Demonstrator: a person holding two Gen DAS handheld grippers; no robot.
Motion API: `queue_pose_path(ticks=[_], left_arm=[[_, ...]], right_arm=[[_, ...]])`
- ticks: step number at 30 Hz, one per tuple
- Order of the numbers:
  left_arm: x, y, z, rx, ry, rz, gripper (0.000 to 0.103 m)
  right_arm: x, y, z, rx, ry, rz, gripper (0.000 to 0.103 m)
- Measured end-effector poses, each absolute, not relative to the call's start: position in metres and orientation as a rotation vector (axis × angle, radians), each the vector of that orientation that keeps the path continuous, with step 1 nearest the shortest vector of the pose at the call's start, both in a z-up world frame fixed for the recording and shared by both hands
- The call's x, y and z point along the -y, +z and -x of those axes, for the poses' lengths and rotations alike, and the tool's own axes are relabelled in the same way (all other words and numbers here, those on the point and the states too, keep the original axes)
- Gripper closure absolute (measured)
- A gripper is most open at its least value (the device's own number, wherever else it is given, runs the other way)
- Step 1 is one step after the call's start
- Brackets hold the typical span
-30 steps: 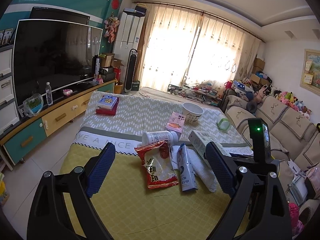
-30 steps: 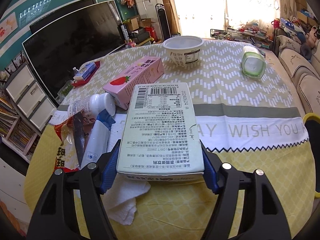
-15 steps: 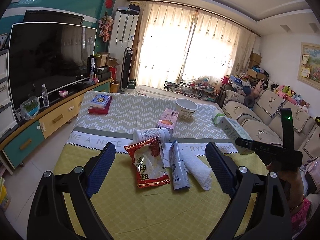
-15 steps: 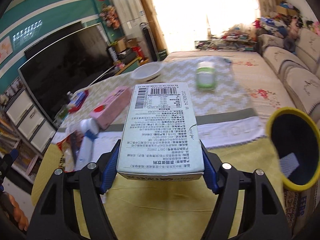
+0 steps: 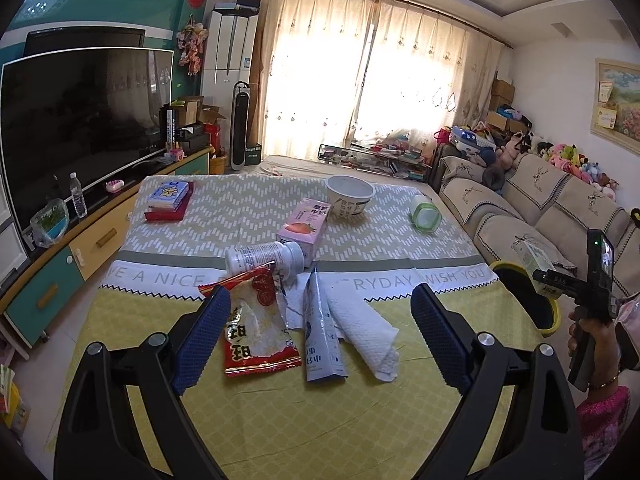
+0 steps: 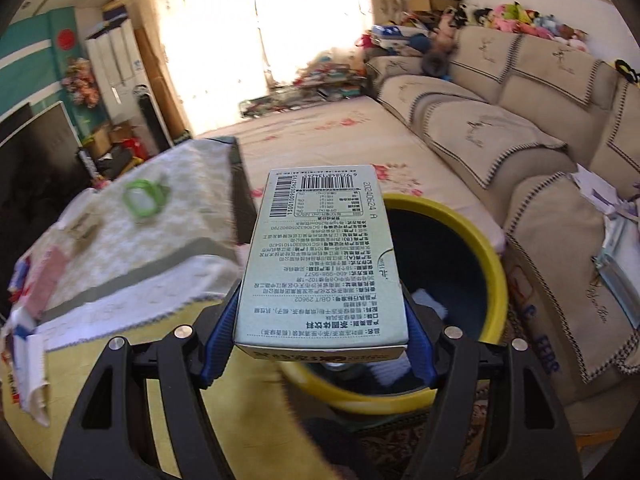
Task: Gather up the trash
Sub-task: 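Carry the box over the bin and open the right tool, then reach the left tool to the red snack bag and grasp it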
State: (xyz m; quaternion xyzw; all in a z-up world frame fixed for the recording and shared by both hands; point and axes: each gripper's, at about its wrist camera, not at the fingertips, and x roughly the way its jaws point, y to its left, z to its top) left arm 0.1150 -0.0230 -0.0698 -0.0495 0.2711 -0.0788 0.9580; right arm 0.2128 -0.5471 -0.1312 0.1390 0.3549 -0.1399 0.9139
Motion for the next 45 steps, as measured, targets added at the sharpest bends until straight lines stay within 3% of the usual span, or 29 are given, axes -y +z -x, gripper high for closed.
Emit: queue_pose_path(ticks=[11, 13, 25, 36, 45], left_arm=[[0.044, -0.087, -0.138, -0.626, -0.169, 0.089, 0.013], [0.045, -0.089, -0.141, -0.63, -0.171, 0.085, 0.013], [0.045, -0.101, -0.153, -0.656, -0.138, 0.064, 0.013], [-0.011, -0.135, -0.197, -0.802, 0.006, 0.18, 0.015], [-0.023, -0.158, -0.228, -0.88, 0.021, 0.236, 0.027]], right_arm=[[0.58, -0.178, -0.239, -0.813, -0.361, -0.292, 0.032], [0.583, -0.174, -0.233, -0.785, -0.366, -0.312, 0.027], [0.57, -0.148, -0.212, -0.719, -0.332, -0.318, 0.027], [0.549, -0.146, -0.216, -0.73, -0.279, -0.294, 0.027], [0.541, -0.147, -0.219, -0.739, -0.262, -0.283, 0.027]])
